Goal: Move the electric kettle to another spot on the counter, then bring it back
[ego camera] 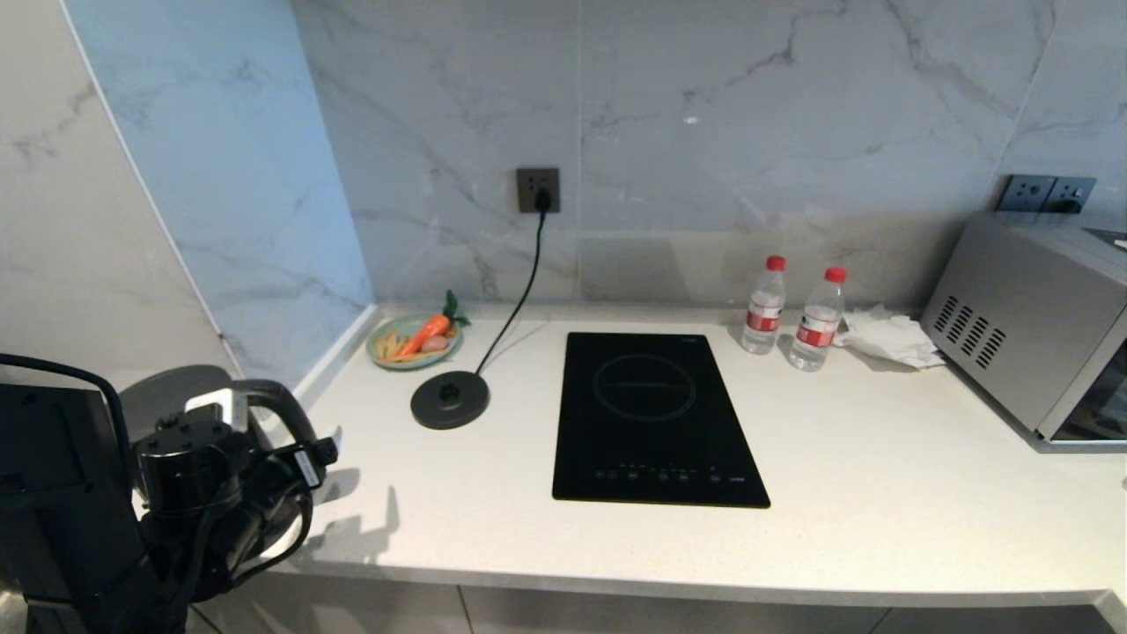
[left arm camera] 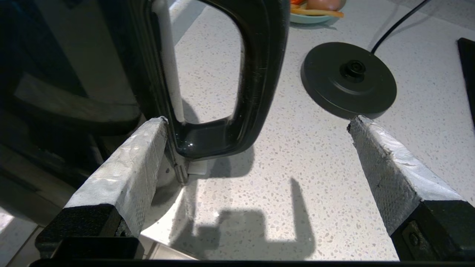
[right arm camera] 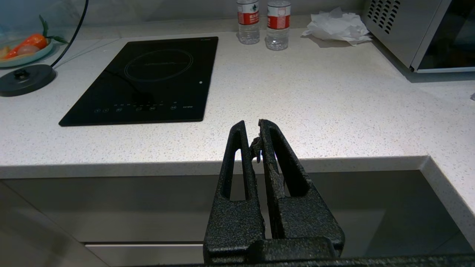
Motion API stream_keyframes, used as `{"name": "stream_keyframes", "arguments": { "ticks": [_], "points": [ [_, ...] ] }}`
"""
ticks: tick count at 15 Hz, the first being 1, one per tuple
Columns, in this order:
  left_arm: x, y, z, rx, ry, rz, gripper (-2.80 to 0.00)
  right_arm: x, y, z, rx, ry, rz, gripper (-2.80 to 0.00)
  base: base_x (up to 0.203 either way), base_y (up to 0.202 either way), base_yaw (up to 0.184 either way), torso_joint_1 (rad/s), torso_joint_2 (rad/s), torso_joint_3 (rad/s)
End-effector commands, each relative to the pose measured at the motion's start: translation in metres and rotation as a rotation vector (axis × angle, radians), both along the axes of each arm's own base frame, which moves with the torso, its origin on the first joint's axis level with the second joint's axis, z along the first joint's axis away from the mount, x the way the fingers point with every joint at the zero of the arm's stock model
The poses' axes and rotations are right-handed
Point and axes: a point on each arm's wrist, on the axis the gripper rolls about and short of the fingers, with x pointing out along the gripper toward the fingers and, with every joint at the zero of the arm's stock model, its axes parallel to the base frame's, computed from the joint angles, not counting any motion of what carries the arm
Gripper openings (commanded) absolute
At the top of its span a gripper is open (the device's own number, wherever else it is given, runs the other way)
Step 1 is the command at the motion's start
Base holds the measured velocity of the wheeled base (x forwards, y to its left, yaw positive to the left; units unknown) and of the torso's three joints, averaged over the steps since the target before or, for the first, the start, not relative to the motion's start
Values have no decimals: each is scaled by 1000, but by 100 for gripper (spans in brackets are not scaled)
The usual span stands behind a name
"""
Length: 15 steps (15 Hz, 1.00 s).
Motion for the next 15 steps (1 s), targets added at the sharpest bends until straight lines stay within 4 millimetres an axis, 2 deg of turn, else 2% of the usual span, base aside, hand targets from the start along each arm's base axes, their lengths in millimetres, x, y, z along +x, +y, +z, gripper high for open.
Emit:
{"name": "stream_keyframes", "arguments": {
  "ticks": [1,5,15],
  "points": [
    [-2,1,4,-2,-15,6,0,0,0,0,0,-1,0,-280,0,0,0,0,0,0],
    [-6,7,6,-6,-16,13,0,0,0,0,0,-1,0,-280,0,0,0,0,0,0],
    [-33,12,20,-42,-27,10,0,0,0,0,0,-1,1,-280,0,0,0,0,0,0]
  ]
}}
